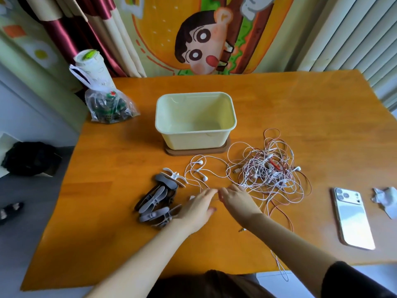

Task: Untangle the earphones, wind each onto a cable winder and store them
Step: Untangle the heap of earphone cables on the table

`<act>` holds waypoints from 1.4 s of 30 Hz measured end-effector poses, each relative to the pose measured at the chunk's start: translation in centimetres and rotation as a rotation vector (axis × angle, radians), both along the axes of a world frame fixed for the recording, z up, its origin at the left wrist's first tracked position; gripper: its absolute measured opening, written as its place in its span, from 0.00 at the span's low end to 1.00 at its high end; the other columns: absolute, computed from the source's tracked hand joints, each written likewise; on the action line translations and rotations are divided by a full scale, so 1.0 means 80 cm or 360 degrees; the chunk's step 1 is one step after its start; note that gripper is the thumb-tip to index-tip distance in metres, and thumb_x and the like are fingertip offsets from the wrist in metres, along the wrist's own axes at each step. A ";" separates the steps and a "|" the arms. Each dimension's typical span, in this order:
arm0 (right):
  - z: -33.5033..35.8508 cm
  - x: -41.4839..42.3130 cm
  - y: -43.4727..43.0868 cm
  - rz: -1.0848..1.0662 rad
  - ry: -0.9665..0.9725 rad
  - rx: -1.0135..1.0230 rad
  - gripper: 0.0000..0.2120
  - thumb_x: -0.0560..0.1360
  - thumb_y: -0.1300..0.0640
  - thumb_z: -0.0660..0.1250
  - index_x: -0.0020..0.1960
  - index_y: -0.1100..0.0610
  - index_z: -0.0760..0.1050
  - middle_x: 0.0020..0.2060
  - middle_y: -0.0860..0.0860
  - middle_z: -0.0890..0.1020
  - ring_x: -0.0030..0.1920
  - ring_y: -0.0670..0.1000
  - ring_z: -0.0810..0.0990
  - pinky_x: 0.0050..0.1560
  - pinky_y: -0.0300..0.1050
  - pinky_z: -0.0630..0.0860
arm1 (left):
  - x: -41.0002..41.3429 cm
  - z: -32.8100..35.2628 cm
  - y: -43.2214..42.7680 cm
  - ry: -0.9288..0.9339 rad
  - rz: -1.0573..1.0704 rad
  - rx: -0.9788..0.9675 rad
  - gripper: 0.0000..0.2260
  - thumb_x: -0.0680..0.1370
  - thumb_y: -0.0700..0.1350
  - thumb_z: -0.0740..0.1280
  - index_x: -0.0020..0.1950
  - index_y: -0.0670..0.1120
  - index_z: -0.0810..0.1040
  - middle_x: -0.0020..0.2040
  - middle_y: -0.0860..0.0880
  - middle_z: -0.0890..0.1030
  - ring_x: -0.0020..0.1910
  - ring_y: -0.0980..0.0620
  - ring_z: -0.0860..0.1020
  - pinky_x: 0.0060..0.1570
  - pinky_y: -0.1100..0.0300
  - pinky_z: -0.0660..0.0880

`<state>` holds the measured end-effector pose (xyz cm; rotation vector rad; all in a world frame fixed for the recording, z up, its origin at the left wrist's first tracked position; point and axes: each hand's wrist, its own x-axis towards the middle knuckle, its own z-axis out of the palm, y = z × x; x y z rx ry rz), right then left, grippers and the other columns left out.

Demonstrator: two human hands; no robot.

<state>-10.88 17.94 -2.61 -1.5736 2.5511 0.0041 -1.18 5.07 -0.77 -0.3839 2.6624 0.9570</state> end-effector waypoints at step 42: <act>0.039 -0.058 0.102 -0.0694 -0.0685 -0.0101 0.10 0.81 0.56 0.58 0.52 0.60 0.75 0.45 0.55 0.82 0.45 0.56 0.80 0.41 0.44 0.71 | -0.030 0.141 -0.003 0.1131 0.0729 0.0030 0.11 0.82 0.38 0.58 0.44 0.45 0.77 0.32 0.53 0.75 0.28 0.61 0.71 0.25 0.71 0.62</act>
